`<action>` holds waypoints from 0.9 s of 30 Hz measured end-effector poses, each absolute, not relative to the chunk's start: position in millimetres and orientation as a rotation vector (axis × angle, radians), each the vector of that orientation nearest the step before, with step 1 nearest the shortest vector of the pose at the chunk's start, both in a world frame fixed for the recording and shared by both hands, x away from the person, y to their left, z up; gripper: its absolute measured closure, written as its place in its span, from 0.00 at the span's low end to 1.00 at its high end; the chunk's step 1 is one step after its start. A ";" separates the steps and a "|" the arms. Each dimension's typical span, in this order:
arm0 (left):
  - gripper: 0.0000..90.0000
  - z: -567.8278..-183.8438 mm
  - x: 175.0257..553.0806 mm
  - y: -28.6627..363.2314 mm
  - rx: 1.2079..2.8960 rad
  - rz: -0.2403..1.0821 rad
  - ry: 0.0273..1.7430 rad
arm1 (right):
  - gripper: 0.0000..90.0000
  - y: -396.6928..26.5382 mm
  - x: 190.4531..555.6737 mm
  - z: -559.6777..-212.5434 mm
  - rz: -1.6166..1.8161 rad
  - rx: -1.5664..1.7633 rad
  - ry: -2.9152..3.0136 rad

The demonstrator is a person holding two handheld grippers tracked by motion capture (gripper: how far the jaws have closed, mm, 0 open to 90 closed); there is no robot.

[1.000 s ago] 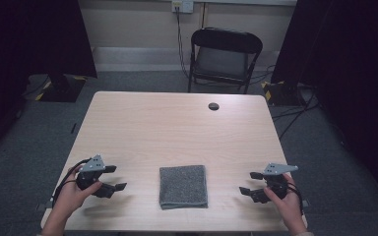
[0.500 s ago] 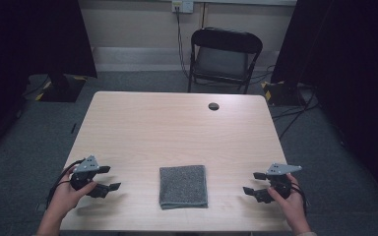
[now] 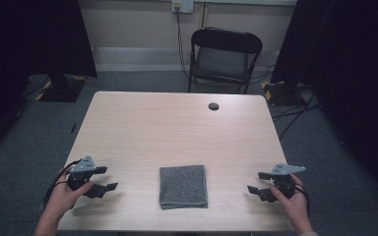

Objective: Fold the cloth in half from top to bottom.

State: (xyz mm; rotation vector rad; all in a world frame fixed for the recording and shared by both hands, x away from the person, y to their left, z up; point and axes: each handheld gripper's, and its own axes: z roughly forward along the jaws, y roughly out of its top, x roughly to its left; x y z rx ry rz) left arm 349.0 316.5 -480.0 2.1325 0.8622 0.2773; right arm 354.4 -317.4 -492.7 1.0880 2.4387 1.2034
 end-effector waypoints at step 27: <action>0.21 -488.7 348.4 331.3 2.116 0.275 0.913 | 0.22 -325.2 355.2 -497.4 1.154 1.103 2.416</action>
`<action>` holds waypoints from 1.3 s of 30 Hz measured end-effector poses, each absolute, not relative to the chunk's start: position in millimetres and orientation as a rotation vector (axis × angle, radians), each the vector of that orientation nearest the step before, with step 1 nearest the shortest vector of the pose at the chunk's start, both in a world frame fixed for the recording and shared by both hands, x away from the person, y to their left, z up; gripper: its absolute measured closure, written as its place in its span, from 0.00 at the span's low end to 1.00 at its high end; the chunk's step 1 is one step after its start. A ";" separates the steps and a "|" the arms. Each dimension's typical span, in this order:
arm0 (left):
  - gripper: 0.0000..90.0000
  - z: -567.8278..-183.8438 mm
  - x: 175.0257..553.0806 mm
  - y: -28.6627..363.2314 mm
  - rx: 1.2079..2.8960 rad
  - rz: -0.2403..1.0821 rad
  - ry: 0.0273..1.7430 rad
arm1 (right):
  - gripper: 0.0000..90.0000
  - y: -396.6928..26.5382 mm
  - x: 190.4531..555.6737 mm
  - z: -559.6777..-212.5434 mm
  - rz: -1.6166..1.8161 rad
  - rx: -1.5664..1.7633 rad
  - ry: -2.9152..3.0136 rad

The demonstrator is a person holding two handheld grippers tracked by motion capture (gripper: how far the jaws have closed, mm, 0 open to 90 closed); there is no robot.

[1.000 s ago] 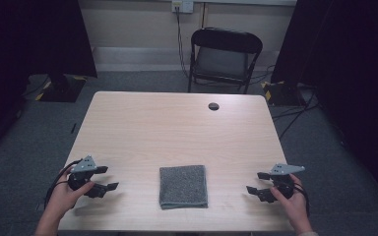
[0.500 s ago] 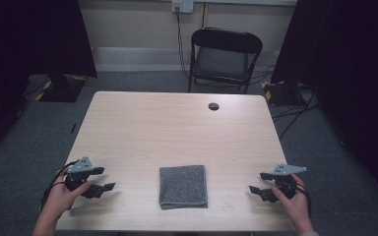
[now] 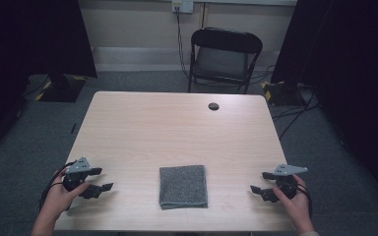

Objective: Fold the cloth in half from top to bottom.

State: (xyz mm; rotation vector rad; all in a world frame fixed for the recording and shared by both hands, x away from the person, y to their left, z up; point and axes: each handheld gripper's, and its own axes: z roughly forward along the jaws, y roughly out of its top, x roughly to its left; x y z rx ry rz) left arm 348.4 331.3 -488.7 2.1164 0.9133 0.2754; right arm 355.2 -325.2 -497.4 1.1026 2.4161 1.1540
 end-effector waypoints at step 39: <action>0.18 -500.3 346.3 344.4 2.170 0.377 0.877 | 0.19 -319.6 352.9 -499.1 1.086 1.030 2.421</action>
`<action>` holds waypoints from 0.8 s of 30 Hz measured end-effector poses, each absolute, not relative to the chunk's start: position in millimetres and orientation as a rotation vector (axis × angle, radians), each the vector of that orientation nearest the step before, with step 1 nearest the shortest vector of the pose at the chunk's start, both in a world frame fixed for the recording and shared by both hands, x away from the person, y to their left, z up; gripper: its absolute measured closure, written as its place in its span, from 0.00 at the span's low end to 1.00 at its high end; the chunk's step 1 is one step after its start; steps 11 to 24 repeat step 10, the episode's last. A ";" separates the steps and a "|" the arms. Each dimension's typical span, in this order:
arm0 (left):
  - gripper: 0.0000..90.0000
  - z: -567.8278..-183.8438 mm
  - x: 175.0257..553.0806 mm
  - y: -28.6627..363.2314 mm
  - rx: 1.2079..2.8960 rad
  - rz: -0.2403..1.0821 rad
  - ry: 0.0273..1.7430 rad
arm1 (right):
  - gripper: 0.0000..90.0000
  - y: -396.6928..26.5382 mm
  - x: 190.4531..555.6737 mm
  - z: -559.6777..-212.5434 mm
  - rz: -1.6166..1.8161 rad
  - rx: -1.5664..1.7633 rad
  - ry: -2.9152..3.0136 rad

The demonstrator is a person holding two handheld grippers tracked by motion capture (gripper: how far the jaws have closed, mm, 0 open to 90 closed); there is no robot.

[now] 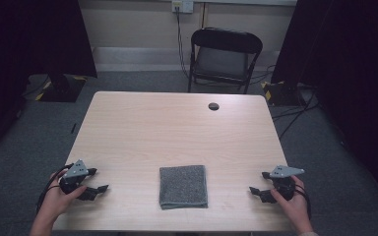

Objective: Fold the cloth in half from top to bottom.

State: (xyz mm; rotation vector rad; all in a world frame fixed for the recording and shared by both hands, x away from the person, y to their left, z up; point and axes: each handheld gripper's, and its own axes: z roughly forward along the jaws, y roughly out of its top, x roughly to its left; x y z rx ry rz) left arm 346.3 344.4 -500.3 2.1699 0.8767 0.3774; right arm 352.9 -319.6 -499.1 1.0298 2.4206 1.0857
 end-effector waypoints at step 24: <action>0.15 -500.6 345.3 343.3 2.163 0.391 0.909 | 0.18 -318.6 353.2 -499.4 1.064 1.026 2.414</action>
